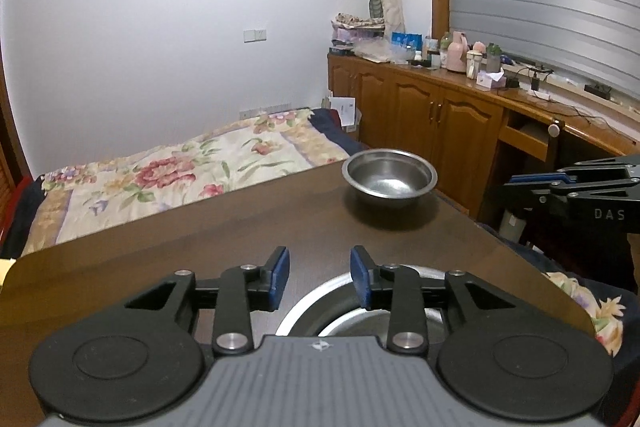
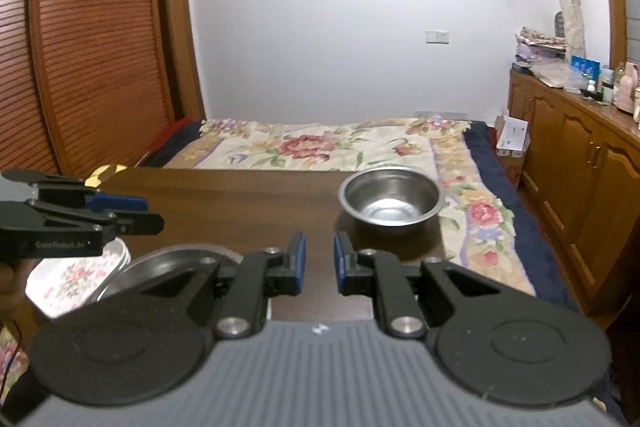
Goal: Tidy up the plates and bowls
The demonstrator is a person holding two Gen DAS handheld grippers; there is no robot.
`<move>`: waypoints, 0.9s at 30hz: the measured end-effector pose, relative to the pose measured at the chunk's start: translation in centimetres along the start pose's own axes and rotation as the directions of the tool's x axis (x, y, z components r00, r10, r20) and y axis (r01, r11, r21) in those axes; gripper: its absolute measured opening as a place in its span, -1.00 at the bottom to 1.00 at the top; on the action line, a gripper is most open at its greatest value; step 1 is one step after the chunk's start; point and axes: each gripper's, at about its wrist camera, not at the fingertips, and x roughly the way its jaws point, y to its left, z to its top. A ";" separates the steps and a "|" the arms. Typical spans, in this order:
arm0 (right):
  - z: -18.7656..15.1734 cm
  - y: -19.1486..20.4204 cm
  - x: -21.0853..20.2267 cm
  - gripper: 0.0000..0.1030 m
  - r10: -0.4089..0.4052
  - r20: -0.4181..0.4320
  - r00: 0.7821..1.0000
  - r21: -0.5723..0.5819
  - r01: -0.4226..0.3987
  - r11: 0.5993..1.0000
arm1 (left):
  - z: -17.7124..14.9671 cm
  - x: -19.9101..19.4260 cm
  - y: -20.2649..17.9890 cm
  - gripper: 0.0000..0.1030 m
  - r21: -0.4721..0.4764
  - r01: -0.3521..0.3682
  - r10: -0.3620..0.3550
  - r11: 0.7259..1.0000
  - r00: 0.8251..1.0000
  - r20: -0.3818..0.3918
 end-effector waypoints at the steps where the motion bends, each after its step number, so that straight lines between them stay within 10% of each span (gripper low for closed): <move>1: 0.1 -0.3 -0.1 -0.69 -0.005 0.005 1.000 0.004 0.005 1.000 | 0.3 0.2 -0.1 -0.23 0.001 0.002 -0.002 1.000 1.000 0.002; 27: 1.1 -7.8 7.8 -0.36 -0.096 -0.002 0.995 0.123 0.095 0.988 | 6.7 10.7 -1.1 0.01 0.046 0.128 -0.124 0.991 0.990 -0.074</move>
